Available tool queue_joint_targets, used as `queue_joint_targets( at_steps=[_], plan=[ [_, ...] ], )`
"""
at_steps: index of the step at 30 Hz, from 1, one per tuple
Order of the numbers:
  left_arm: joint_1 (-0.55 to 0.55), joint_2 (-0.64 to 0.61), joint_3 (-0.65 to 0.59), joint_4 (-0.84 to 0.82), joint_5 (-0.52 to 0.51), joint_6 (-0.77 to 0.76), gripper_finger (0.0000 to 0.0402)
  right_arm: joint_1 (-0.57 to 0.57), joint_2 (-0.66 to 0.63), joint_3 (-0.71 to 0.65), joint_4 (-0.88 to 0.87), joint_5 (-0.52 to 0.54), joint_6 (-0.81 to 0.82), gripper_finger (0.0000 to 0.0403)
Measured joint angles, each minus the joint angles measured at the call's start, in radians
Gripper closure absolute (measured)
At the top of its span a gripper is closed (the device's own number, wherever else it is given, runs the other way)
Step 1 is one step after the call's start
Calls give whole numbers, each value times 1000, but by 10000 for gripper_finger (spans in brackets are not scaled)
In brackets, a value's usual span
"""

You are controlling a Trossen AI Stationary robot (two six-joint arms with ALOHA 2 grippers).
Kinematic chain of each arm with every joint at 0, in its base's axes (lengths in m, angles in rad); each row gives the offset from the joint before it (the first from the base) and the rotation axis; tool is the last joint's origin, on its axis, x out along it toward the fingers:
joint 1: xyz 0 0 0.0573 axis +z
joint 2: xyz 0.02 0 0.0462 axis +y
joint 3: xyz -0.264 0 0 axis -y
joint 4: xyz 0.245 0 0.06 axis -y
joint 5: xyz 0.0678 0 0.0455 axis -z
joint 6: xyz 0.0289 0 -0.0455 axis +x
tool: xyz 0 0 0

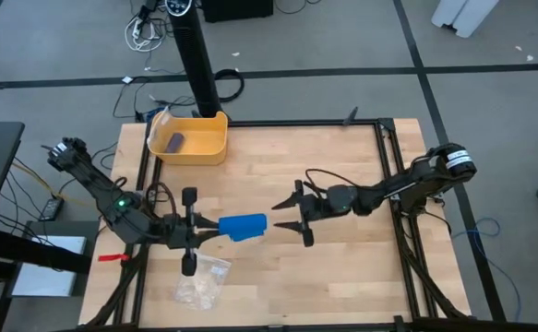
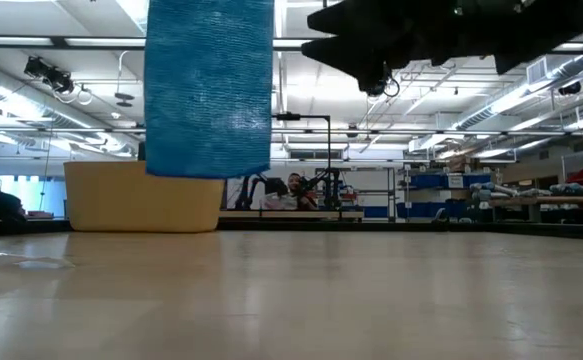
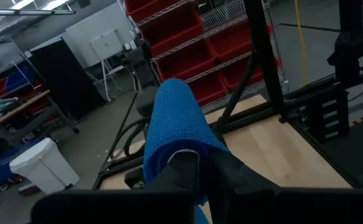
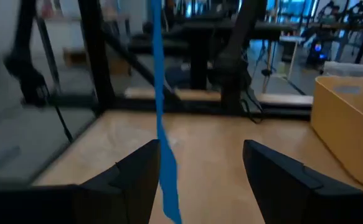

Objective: Roll bandage
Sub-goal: Roll the blue bandage

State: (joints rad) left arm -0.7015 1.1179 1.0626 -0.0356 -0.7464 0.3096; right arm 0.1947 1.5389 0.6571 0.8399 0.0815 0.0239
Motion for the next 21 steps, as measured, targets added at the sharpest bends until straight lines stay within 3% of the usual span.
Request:
queue_joint_targets(
  at_steps=[5,9,16,21],
  plan=[
    [27,0,22,-14,2,2,383,-1,64,19,67,-13,55,170],
    [37,0,45,-46,2,5,383,-1,138,77,73,-87,76,161],
    [48,-1,57,-42,3,26,383,-5,282,175,98,-78,81,154],
    [47,-2,57,-20,2,60,383,-5,349,223,116,-78,92,171]
  ],
)
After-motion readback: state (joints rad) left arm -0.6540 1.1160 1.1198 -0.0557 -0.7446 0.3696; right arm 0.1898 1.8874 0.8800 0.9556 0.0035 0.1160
